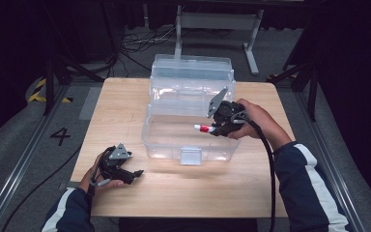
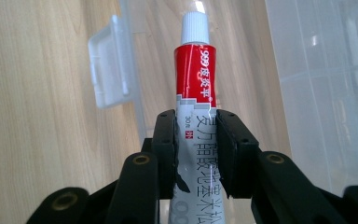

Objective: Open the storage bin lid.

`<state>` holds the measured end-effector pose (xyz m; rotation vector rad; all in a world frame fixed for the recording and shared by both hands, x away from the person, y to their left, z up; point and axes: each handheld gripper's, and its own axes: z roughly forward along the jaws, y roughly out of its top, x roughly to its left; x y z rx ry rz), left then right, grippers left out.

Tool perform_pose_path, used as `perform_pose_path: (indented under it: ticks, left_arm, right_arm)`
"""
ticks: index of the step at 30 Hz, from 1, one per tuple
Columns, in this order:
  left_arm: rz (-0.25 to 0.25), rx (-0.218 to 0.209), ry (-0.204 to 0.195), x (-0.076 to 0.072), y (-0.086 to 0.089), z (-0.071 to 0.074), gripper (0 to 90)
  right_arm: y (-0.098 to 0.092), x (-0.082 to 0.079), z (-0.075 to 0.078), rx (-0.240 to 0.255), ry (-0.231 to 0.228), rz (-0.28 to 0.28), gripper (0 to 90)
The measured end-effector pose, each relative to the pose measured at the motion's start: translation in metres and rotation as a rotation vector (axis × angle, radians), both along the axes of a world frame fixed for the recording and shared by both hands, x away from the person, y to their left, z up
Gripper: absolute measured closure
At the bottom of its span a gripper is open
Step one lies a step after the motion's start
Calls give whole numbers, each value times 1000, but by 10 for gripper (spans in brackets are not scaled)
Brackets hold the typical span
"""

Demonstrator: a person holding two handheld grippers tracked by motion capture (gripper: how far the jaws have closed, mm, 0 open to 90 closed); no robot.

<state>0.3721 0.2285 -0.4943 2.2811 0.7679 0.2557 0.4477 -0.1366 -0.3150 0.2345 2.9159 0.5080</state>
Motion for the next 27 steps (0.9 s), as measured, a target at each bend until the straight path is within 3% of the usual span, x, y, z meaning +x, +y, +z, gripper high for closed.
perform_pose_path:
  ticks: [12,27]
  left_arm:
    - [2,0,1,0,0,0,137]
    - [3,-1,1,0,0,0,137]
  right_arm:
    - [17,20,-25,-66,50,-2,705]
    - [12,27,-54,-112,85,-23,704]
